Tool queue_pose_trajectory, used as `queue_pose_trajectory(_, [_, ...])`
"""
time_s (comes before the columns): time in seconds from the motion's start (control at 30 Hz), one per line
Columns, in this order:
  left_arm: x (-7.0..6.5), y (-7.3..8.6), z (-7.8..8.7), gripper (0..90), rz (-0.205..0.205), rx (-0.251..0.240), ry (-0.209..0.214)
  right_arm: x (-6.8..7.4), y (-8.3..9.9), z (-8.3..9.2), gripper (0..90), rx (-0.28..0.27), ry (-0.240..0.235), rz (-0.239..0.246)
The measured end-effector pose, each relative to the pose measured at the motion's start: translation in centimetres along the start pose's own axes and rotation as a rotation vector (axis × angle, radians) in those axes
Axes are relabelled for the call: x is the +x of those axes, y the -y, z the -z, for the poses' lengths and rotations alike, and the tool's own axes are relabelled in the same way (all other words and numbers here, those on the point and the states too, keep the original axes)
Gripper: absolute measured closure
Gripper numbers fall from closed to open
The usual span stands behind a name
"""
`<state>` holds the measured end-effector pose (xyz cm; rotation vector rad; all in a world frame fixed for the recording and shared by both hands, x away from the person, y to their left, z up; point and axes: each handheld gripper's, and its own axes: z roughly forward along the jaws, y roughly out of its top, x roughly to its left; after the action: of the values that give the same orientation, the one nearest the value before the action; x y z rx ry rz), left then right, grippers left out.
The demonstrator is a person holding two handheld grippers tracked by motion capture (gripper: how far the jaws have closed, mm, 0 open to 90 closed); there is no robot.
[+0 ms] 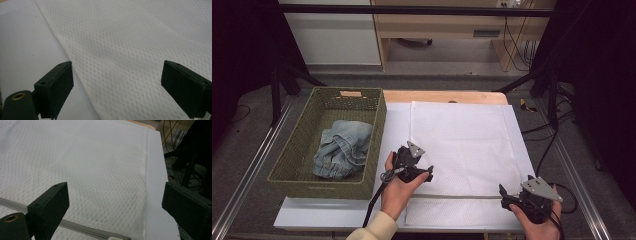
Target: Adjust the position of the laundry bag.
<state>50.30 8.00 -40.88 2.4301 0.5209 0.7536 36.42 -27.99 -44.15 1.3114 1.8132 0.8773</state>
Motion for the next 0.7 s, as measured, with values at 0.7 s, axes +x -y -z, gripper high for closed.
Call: queue_pose_trajectory(0.7, [2.8, 1.1, -1.6, 24.7, 0.004, 0.032, -0.001, 0.3, 0.1, -0.4, 8.4, 0.027, 0.002, 0.015])
